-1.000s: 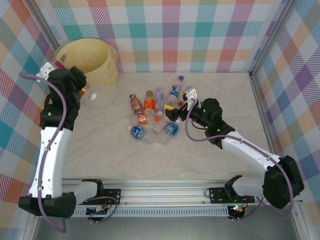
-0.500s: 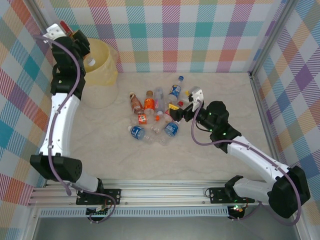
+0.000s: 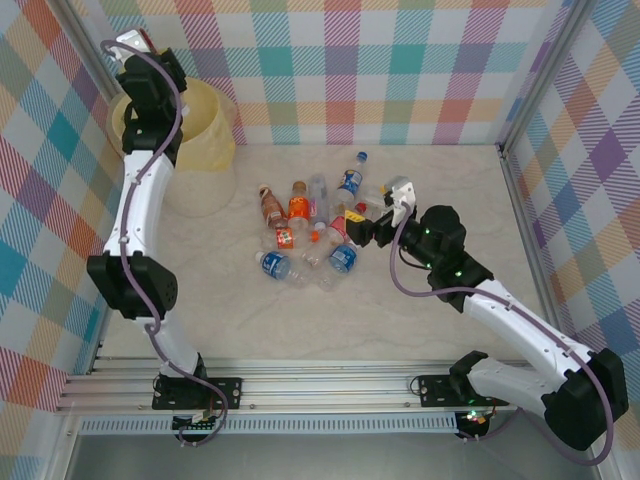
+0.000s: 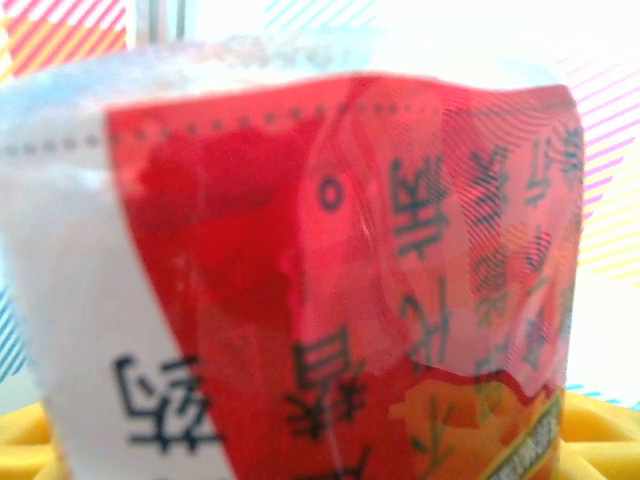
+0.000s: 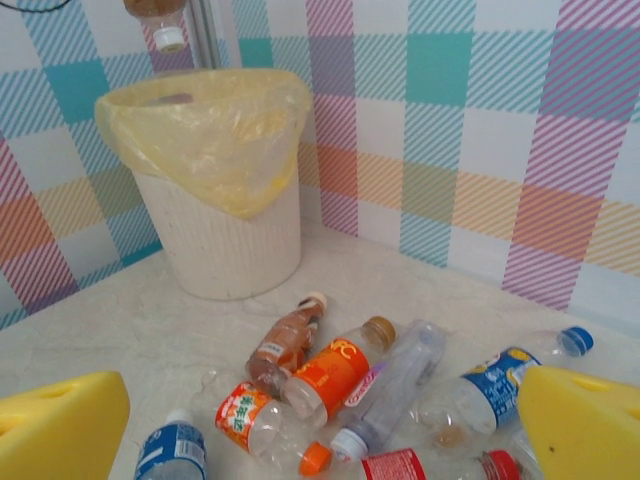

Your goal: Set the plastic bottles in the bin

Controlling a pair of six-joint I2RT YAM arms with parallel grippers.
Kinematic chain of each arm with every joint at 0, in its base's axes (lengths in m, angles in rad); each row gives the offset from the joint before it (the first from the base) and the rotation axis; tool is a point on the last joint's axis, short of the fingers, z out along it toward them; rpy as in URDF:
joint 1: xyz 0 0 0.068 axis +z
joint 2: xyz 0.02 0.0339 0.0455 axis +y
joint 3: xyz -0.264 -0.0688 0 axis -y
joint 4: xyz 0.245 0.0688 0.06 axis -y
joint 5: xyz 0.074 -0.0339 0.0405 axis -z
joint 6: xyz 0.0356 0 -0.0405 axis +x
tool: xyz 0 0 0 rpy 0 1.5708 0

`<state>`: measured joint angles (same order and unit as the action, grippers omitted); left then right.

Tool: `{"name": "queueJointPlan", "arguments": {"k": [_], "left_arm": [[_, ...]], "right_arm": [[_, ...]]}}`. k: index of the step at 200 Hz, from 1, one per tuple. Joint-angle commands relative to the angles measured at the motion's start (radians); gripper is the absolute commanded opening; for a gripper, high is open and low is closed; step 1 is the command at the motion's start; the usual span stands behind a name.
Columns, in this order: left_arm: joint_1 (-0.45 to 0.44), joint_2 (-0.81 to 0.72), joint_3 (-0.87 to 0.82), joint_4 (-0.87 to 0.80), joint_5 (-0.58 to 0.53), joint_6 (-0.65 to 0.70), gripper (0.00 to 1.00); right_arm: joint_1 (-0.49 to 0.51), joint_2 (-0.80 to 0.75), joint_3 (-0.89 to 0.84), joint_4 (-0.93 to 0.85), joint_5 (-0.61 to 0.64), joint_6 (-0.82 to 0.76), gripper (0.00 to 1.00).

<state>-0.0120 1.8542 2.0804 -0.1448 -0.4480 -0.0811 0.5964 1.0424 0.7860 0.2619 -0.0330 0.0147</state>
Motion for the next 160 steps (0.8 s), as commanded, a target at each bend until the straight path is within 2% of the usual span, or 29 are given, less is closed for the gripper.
{"name": "queueJointPlan", "arguments": {"k": [1,103,160], "left_arm": [[0.016,0.056,0.079,-0.085,0.04,0.022,0.54],[0.026,0.15,0.108,-0.274,0.241,-0.004,0.55],[0.026,0.203,0.163,-0.383,0.329,-0.011,0.56]], "right_arm": [[0.005,-0.007,0.007,-0.029,0.022,0.008,1.0],[0.005,0.048,0.043,-0.062,0.028,0.048,1.0],[0.005,0.098,0.06,-0.03,-0.01,0.058,1.0]]}}
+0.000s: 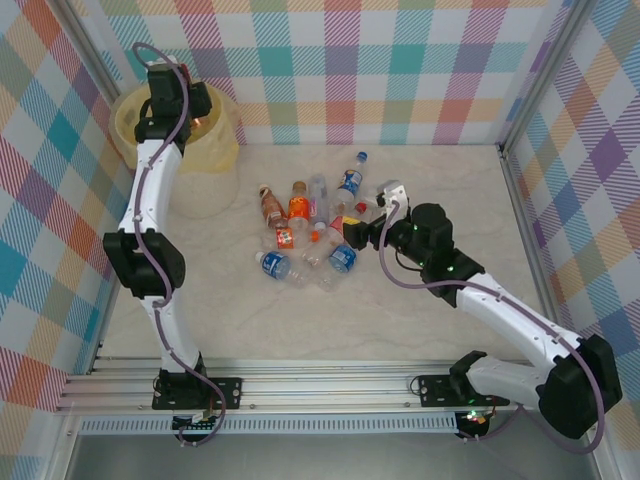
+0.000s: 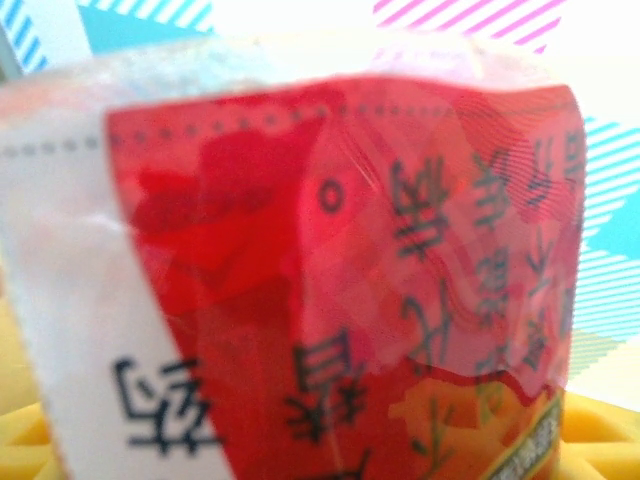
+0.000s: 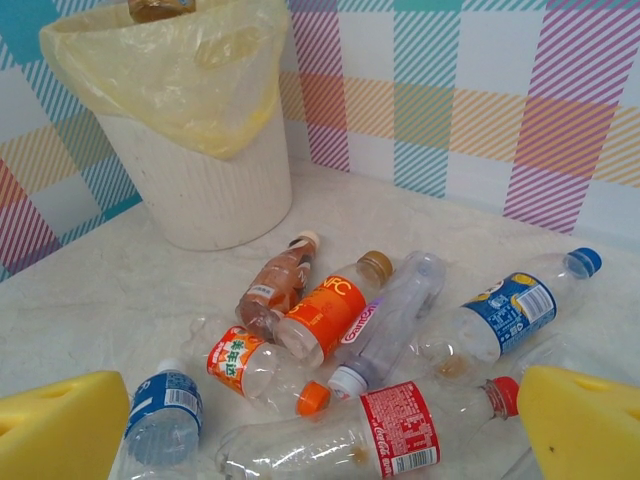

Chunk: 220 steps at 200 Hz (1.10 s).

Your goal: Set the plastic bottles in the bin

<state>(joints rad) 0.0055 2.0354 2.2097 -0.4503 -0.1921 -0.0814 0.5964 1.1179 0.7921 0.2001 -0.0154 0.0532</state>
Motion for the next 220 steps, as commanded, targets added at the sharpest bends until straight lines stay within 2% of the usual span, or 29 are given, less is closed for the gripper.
{"name": "queueJointPlan", "arguments": {"k": [1,37,75,112,123,139,148,220], "left_arm": [[0.008,0.022,0.033,-0.078,0.075,-0.011,0.56],[0.008,0.029,0.038,-0.085,0.148,-0.027,0.59],[0.008,0.045,0.047,-0.097,0.16,-0.044,0.62],[0.009,0.042,0.072,-0.127,0.164,-0.05,0.7],[0.008,0.035,0.076,-0.134,0.165,-0.053,0.76],[0.008,0.024,0.077,-0.14,0.191,-0.054,0.95],[0.009,0.015,0.079,-0.142,0.214,-0.051,0.99],[0.009,-0.078,0.077,-0.172,0.25,-0.11,1.0]], "right_arm": [[0.005,0.024,0.054,0.032,-0.027,0.019,1.0],[0.005,0.08,0.098,0.041,-0.047,0.04,1.0],[0.005,0.126,0.14,0.031,-0.072,0.045,1.0],[0.005,0.173,0.168,0.011,-0.061,0.063,1.0],[0.005,0.181,0.167,0.004,-0.023,0.09,1.0],[0.005,0.185,0.15,0.007,0.032,0.121,1.0],[0.005,0.183,0.14,0.01,0.051,0.128,1.0],[0.005,0.198,0.145,-0.061,0.151,0.18,1.0]]}}
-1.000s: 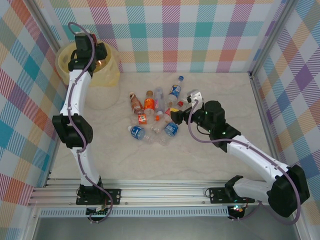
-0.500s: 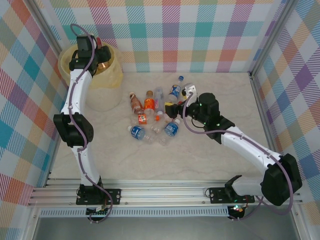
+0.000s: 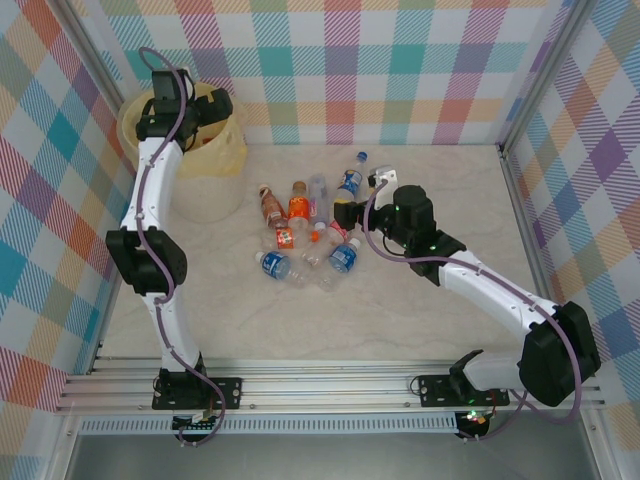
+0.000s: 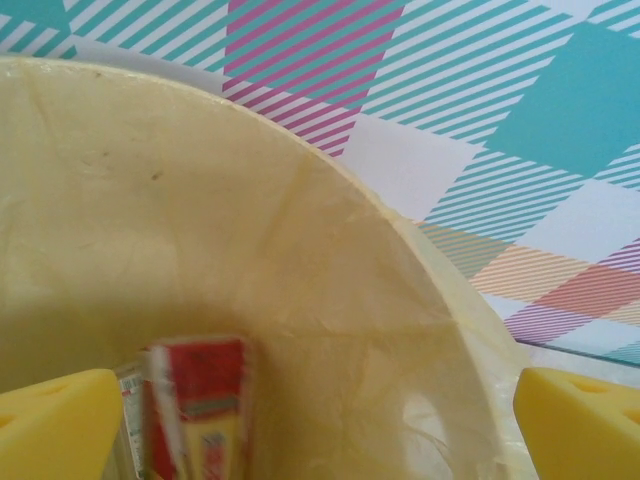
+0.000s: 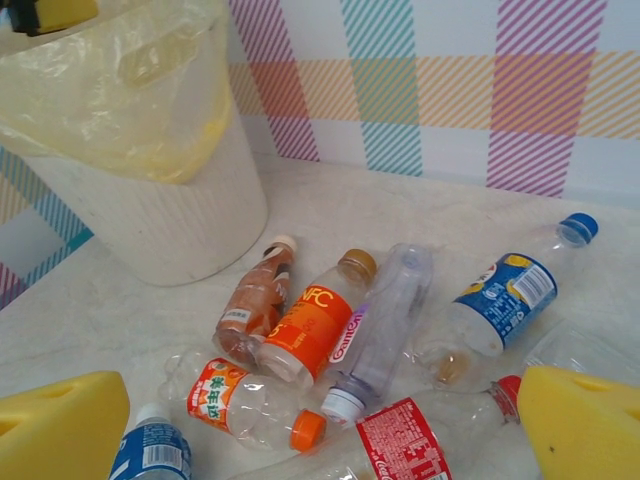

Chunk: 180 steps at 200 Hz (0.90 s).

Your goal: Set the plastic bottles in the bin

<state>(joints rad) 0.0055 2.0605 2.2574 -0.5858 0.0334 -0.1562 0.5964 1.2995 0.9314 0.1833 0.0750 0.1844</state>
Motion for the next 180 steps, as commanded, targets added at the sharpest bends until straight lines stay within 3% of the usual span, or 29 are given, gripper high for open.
{"name": "queueJointPlan", "arguments": {"k": [1,26,60,86,140,180], "left_arm": [[0.01,-0.105,0.029,-0.038,0.025,-0.036,1.0],[0.009,-0.197,-0.052,-0.01,0.059,-0.062,1.0],[0.008,-0.405,-0.338,0.205,0.16,-0.138,1.0],[0.007,-0.5,-0.43,0.228,0.213,-0.174,1.0],[-0.017,-0.607,-0.645,0.366,0.395,-0.326,1.0],[-0.119,-0.698,-0.814,0.393,0.4,-0.372,1.0]], "right_arm": [[0.005,0.017,0.006,-0.045,0.062,0.049,1.0],[0.004,0.008,-0.012,-0.083,0.117,0.082,1.0],[0.003,-0.031,-0.055,-0.114,0.182,0.099,1.0],[0.0,-0.033,-0.052,-0.191,0.178,0.139,1.0],[-0.066,0.086,0.037,-0.417,0.081,0.277,1.0],[-0.097,0.222,0.168,-0.63,0.115,0.483,1.0]]}}
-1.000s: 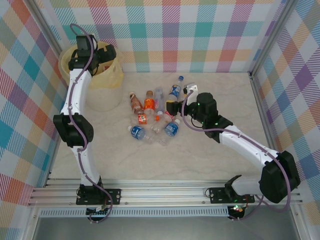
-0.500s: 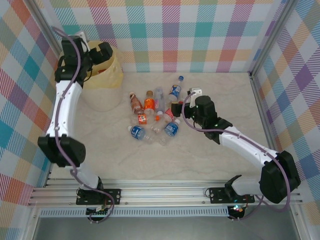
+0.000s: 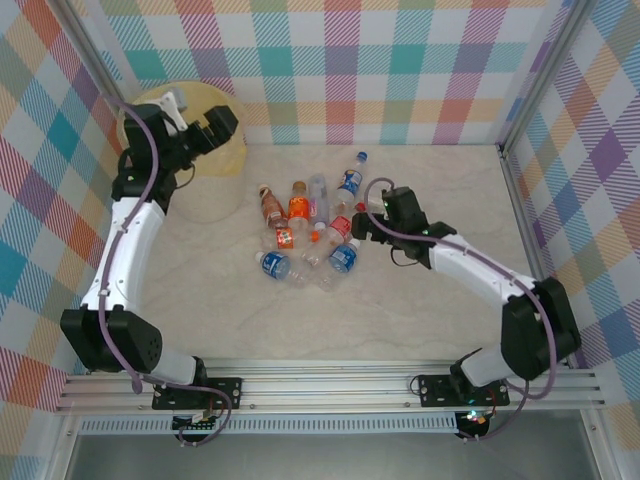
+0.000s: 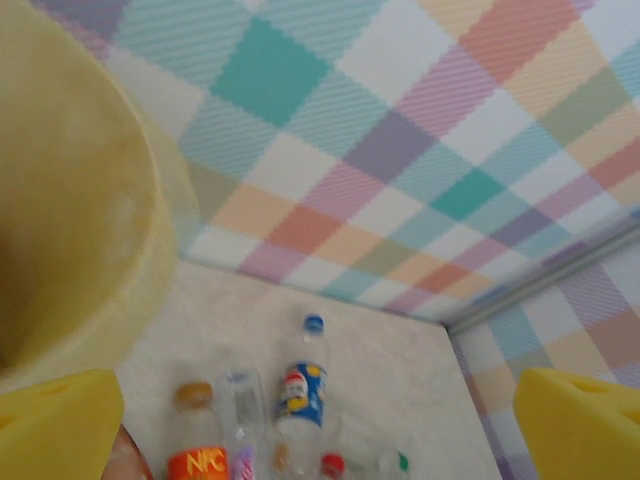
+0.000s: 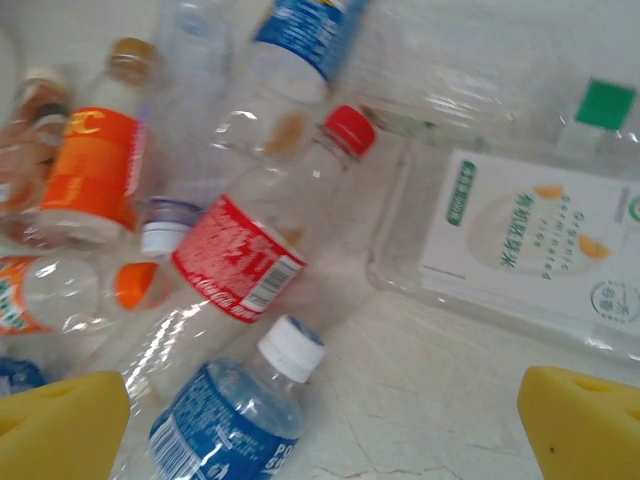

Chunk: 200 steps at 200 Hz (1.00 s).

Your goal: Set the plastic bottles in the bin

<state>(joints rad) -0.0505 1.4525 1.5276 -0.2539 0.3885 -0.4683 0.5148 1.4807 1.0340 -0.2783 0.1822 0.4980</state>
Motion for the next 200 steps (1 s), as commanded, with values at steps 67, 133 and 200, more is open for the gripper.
{"name": "queueJointPlan", "arguments": {"k": [67,133,200], "left_arm": [[-0.169,-0.282,-0.341,-0.015,-0.069,-0.087,1.0],[-0.191,-0.27,-0.462,-0.034,-0.063,-0.127,1.0],[-0.217,-0.25,-0.505,-0.033,-0.084,-0.103,1.0]], "right_arm": [[0.066,0.14,-0.004,-0.05,-0.253,0.419,0.94],[0.119,0.23,-0.012,-0.011,-0.178,0.521,0.86],[0.134,0.305,0.041,-0.006,-0.156,0.545,0.84]]}}
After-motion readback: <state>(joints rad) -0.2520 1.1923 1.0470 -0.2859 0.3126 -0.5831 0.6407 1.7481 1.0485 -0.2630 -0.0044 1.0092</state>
